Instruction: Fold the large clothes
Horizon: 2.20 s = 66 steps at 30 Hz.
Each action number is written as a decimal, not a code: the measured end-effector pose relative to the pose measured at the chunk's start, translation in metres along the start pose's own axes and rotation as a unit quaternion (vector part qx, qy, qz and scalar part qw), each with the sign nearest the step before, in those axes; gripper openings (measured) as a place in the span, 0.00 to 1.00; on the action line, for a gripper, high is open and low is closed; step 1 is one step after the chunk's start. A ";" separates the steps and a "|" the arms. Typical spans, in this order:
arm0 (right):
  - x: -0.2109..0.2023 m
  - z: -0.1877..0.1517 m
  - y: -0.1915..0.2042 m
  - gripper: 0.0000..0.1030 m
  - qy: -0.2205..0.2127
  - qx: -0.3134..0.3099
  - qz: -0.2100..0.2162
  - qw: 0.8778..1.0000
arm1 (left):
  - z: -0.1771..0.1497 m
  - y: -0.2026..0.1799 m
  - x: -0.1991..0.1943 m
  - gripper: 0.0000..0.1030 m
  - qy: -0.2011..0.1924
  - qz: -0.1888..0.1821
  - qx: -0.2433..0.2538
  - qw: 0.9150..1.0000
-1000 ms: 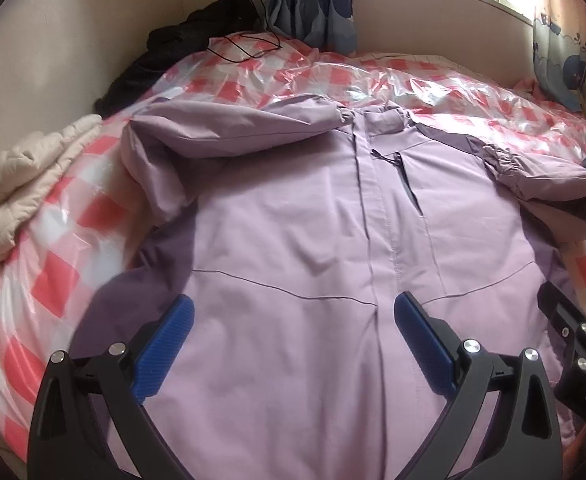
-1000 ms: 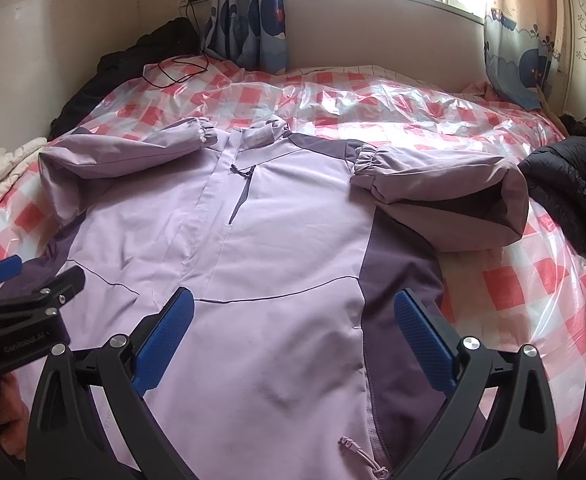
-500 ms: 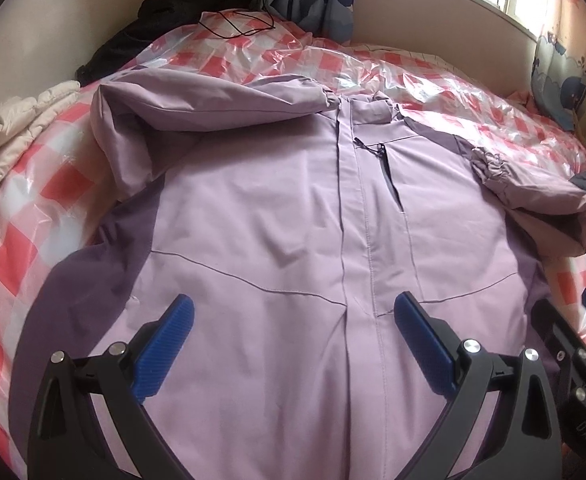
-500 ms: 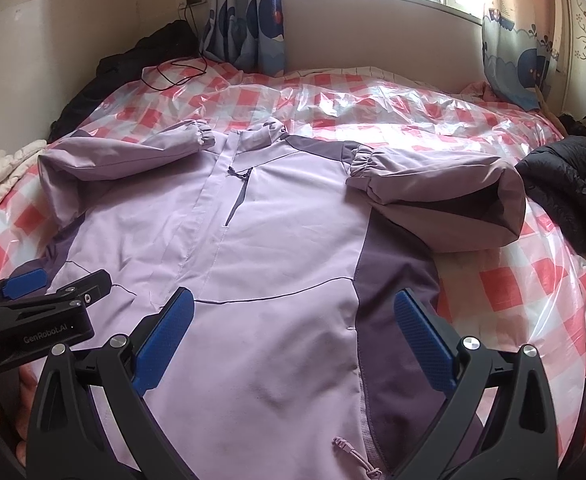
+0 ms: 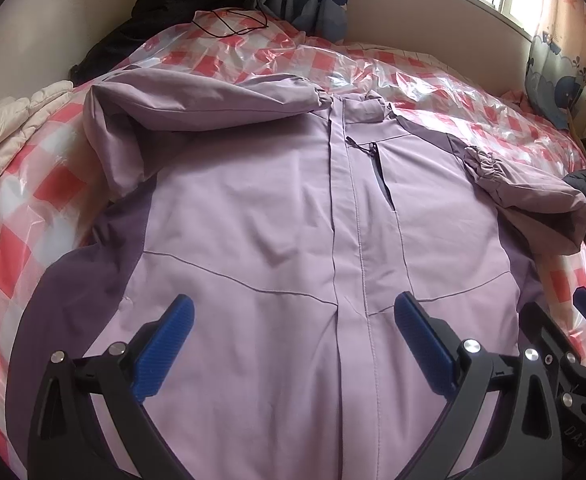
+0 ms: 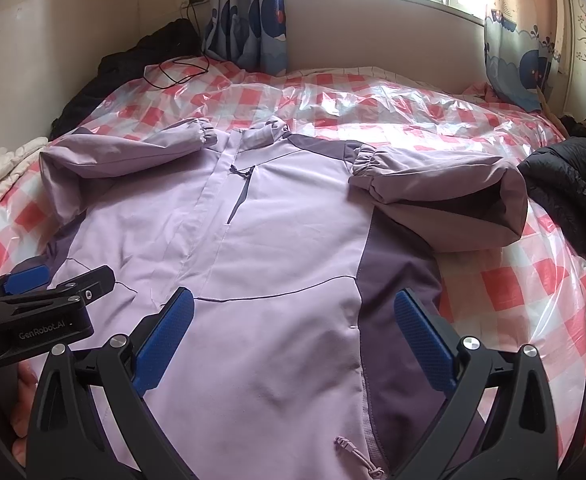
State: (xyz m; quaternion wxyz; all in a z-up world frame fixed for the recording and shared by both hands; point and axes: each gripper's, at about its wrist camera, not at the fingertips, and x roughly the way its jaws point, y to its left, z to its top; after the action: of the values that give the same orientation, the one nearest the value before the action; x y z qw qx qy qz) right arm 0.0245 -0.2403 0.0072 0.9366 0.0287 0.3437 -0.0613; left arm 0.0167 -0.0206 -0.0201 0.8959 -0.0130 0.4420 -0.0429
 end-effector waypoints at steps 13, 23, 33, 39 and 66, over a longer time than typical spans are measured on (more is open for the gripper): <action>0.000 0.000 0.000 0.94 0.000 0.001 0.000 1.000 | -0.001 -0.003 0.001 0.93 0.003 0.002 0.004 1.000; 0.000 0.000 0.000 0.94 0.001 0.000 0.000 1.000 | -0.002 0.000 0.004 0.93 0.005 0.006 0.005 1.000; 0.001 0.000 0.000 0.94 0.000 0.001 0.001 1.000 | -0.003 0.002 0.006 0.93 0.006 0.008 0.006 1.000; 0.001 0.000 0.000 0.94 0.000 0.001 0.001 1.000 | -0.003 0.002 0.006 0.93 0.005 0.008 0.006 1.000; 0.143 0.080 -0.025 0.94 0.118 -0.332 -0.101 0.930 | 0.010 -0.026 0.011 0.93 -0.001 0.043 0.059 0.997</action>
State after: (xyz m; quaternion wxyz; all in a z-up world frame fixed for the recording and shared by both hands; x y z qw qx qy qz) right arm 0.1803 -0.2859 -0.0250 0.8342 -0.3117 0.4537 -0.0343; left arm 0.0298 -0.0477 -0.0209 0.8966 0.0593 0.4378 -0.0303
